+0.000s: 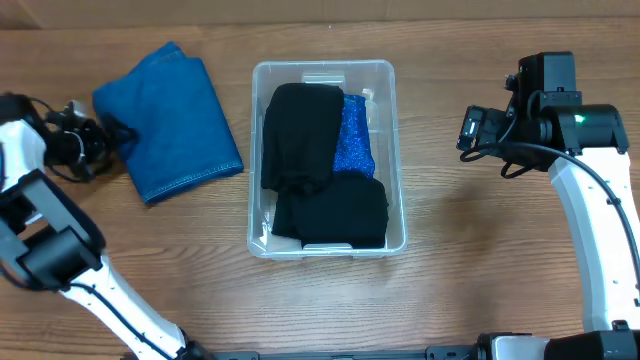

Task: Pack container
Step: 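Grasp the blue denim cloth with the left gripper, then place the denim cloth on top of the bin contents and flatten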

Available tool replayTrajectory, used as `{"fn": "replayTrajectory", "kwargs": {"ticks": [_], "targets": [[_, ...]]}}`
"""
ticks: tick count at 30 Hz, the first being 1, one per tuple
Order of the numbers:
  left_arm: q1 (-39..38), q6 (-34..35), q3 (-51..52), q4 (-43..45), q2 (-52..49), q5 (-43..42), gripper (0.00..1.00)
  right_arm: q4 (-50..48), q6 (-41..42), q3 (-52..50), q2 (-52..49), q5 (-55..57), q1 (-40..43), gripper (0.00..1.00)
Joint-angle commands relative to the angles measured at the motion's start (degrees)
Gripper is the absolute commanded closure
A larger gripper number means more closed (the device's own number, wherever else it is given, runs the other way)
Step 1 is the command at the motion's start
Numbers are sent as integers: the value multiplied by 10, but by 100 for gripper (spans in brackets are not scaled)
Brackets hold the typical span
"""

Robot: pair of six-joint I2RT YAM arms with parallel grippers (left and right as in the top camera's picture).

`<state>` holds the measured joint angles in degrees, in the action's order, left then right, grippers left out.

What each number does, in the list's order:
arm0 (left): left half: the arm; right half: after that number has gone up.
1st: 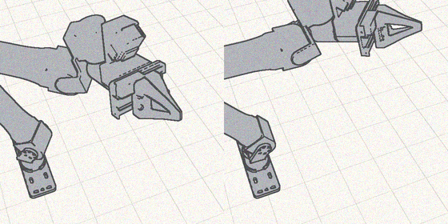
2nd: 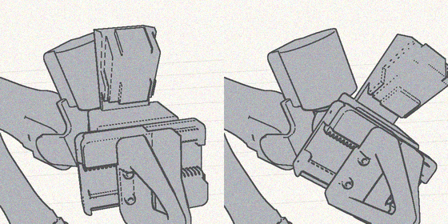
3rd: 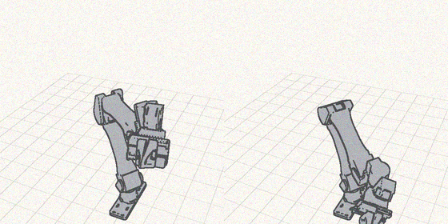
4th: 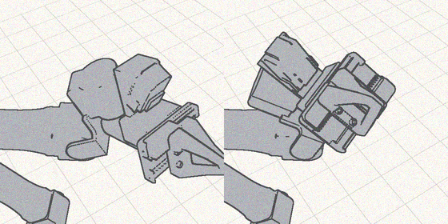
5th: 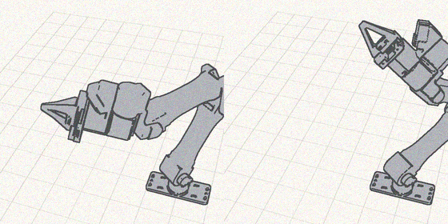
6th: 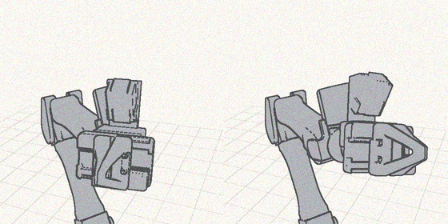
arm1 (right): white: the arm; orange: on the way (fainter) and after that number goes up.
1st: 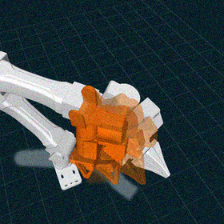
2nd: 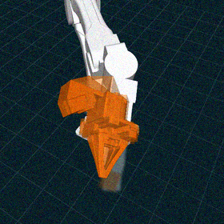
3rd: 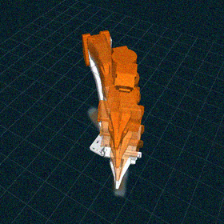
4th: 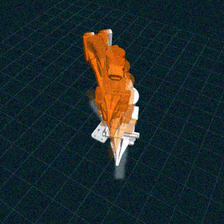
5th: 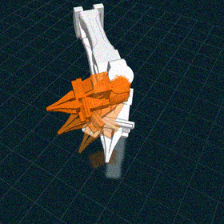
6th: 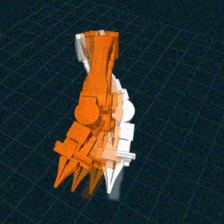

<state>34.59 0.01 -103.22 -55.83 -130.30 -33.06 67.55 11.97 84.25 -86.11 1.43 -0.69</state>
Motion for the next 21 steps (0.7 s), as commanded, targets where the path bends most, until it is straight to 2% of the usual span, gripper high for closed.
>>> {"fn": "replayTrajectory", "kwargs": {"ticks": [1, 3, 4, 6, 9, 12, 16, 19, 21], "targets": [[-53, -11, 3, 30, -74, -131, 0, -2, 1, 0, 3, -3, 2, 0], [-91, -11, 3, 39, -82, -135, 0, -1, 1, 0, 3, -3, 2, 0], [-103, -13, 2, 41, -81, -135, 21, -1, 1, 0, 3, -3, 2, 0], [-131, -5, 2, 41, -71, -136, 96, 0, 1, 0, 3, -3, 2, 0], [-141, 4, 2, 20, -28, -135, 96, 9, 0, 0, 3, -3, 2, 0], [-139, 4, 2, 7, 103, -130, 96, 12, 0, 0, 3, -3, 2, 0], [-165, 35, 2, 24, 326, -96, 96, 11, 0, 0, 3, -3, 2, 0], [-243, 32, 2, 27, 444, -82, 96, 12, 1, 0, 3, -3, 2, 0], [-329, 32, 2, 24, 487, -59, 96, 15, 1, 0, 3, -3, 2, 0]]}}
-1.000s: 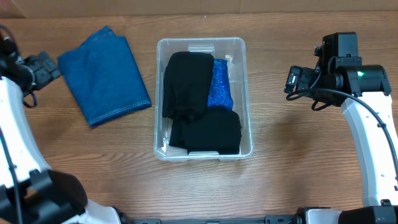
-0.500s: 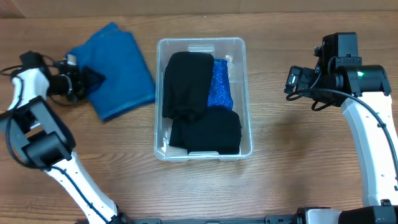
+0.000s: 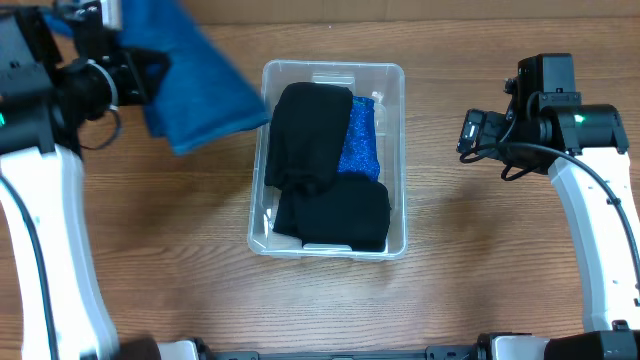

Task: Pack container
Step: 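Place the denim cloth on top of the bin contents and flatten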

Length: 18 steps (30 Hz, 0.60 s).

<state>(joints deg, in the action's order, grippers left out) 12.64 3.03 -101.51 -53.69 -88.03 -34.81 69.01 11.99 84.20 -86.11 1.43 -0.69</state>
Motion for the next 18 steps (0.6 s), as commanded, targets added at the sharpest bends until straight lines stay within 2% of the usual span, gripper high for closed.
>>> {"fn": "replayTrajectory", "kwargs": {"ticks": [1, 2, 3, 4, 6, 14, 18], "targets": [[-164, 2, -15, -2, 75, -19, 96, 2, 1, 0, 3, -3, 2, 0], [-220, 2, -15, -11, 77, 10, 96, 3, 1, 0, 3, -3, 2, 0], [-304, -1, -15, -38, 66, 75, 96, 3, 1, 0, 3, -3, 2, 0], [-354, -12, -15, -59, 45, 94, 96, 3, 1, 0, 3, -3, 2, 0], [-392, -14, -15, -77, 10, 97, 96, 3, 1, 0, 3, -3, 2, 0], [-431, -45, -15, -82, -83, 93, 96, 3, 1, 0, 3, -3, 2, 0], [-431, -89, -15, -82, -107, 93, 96, 3, 1, 0, 3, -3, 2, 0]]}}
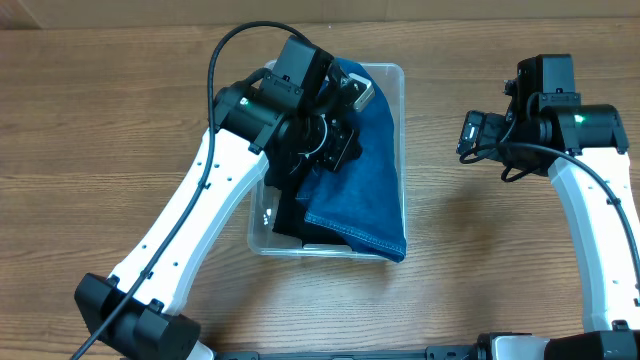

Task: Pack container
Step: 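Place the denim cloth on top of the bin contents and flatten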

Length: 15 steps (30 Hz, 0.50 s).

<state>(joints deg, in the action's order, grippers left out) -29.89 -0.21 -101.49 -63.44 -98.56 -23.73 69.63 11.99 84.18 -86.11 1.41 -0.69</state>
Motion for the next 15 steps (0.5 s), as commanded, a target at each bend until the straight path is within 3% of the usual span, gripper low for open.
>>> {"fn": "replayTrajectory", "kwargs": {"ticks": [1, 7, 10, 11, 12, 13, 15], "targets": [[-6, -66, -15, 16, -6, -18, 96, -3, 1, 0, 3, -2, 2, 0], [6, -98, -15, 12, -51, -2, 96, 0, 0, 0, 3, -2, 2, 0], [33, -48, -15, -21, -62, 106, 94, 0, 0, 0, 3, -2, 2, 0], [48, -28, -15, -45, -61, 173, 73, 0, 0, 0, 3, -2, 2, 0], [59, -12, -15, -69, -61, 218, 31, 0, 0, 0, 3, -2, 2, 0], [73, 11, -15, -97, -61, 264, 0, 0, 0, 0, 3, -2, 2, 0], [91, 40, -15, -118, -61, 288, 0, -1, 1, 0, 3, -3, 2, 0]]}}
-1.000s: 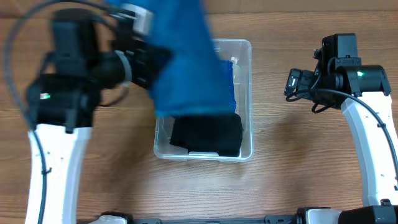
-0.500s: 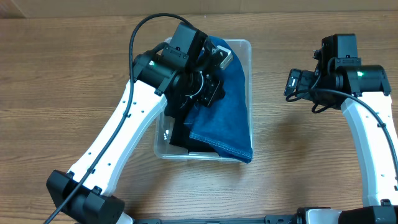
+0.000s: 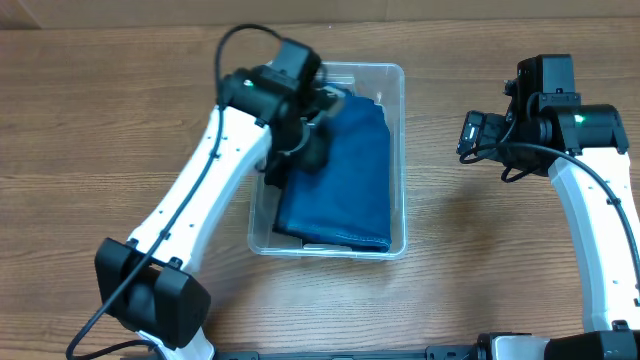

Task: Pack container

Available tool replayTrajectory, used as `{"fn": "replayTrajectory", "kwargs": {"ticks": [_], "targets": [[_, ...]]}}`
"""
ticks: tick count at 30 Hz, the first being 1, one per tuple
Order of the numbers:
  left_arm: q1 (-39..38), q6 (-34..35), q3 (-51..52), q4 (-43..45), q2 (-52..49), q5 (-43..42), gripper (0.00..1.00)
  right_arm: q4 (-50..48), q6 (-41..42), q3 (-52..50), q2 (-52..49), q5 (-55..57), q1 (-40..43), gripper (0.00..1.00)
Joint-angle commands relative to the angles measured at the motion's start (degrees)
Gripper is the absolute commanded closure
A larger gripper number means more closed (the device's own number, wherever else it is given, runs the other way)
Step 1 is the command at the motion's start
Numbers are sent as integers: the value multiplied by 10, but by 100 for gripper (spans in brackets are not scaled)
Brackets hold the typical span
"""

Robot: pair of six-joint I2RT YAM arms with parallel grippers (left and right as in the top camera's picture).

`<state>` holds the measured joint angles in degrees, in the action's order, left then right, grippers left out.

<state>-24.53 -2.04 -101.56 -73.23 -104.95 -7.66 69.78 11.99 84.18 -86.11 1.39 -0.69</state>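
A clear plastic container [image 3: 396, 80] stands mid-table. A folded blue cloth [image 3: 345, 185] lies inside it, covering most of the contents; a strip of black clothing [image 3: 272, 195] shows along its left side. My left gripper [image 3: 325, 105] is low over the container's back left, at the blue cloth's top corner, and seems shut on that corner, though the wrist hides its fingertips. My right gripper [image 3: 468, 133] hovers to the right of the container, holding nothing; the view is too small to show how its jaws stand.
The left arm [image 3: 200, 190] slants across the table from the front left to the container. The right arm [image 3: 590, 220] runs along the right edge. Bare wooden table [image 3: 120, 120] surrounds the container.
The blue cloth hung over the container's front right rim; now it lies flat inside the walls. My left gripper has moved back and left. The right arm has not moved.
The blue cloth lay on the table left of the container with my left gripper at its edge. Then it hung lifted at the back left. Then it was draped over the container's black and sparkly blue clothes, and now it lies inside.
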Motion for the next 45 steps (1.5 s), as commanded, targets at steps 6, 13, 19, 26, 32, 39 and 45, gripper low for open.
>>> {"fn": "replayTrajectory", "kwargs": {"ticks": [6, 13, 19, 26, 32, 39, 45], "targets": [[30, 61, -21, 29, 30, 121, 0, -2, 1, 0, 3, -2, 2, 0], [-56, -1, -25, 136, 51, 268, 96, -4, 0, 0, 3, -2, 2, 0], [-56, -63, -24, 96, -87, 308, 96, -4, 0, 0, 3, -2, 2, 0], [-73, 56, -24, -33, -326, 327, 96, -6, 1, 0, 3, -2, 2, 0], [-85, 151, -60, -54, -225, 442, 96, -7, 0, 0, 3, -2, 2, 0], [1, 158, -78, 20, 26, 393, 0, -40, -48, 32, 3, 2, -20, 0], [186, 216, -78, 28, 99, 185, 0, -134, -171, 60, 1, 0, -73, 0]]}}
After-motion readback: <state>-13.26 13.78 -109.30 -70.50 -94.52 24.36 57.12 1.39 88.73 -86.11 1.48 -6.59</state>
